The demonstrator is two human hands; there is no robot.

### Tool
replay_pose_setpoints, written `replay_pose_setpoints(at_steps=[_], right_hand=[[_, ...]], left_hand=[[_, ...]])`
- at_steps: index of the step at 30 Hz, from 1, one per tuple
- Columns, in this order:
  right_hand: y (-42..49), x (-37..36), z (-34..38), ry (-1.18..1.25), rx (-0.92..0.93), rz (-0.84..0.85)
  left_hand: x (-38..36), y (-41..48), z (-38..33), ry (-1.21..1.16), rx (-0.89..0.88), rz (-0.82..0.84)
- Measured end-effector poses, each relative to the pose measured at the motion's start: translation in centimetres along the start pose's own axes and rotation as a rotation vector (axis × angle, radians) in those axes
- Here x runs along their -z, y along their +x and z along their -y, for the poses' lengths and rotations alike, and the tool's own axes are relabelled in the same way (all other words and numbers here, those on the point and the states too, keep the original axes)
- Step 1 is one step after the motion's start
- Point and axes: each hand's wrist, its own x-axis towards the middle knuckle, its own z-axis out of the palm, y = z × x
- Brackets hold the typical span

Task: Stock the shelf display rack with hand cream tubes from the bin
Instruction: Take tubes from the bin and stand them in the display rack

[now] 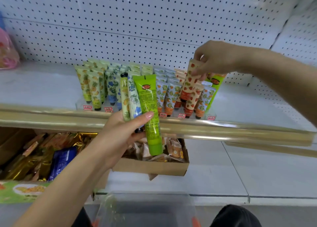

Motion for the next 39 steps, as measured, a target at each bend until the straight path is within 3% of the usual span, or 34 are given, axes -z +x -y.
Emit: replay_pose_setpoints(at_steps=[3, 10, 39], right_hand=[[1.3, -0.9, 0.5, -0.17, 0.03, -0.033], [2.6, -2.4, -0.1, -0.304, -0.029, -0.038], [2.8, -4.9, -1.1, -0.344, 0.011, -0.022]], left_hand=[[0.2, 0.1, -0.5, -0.007, -0.006, -0.016], [0.1, 0.0, -1.4, 0.011, -0.025, -0.003], [-0.2, -0.7, -1.3, 0.038, 0.013, 0.007]])
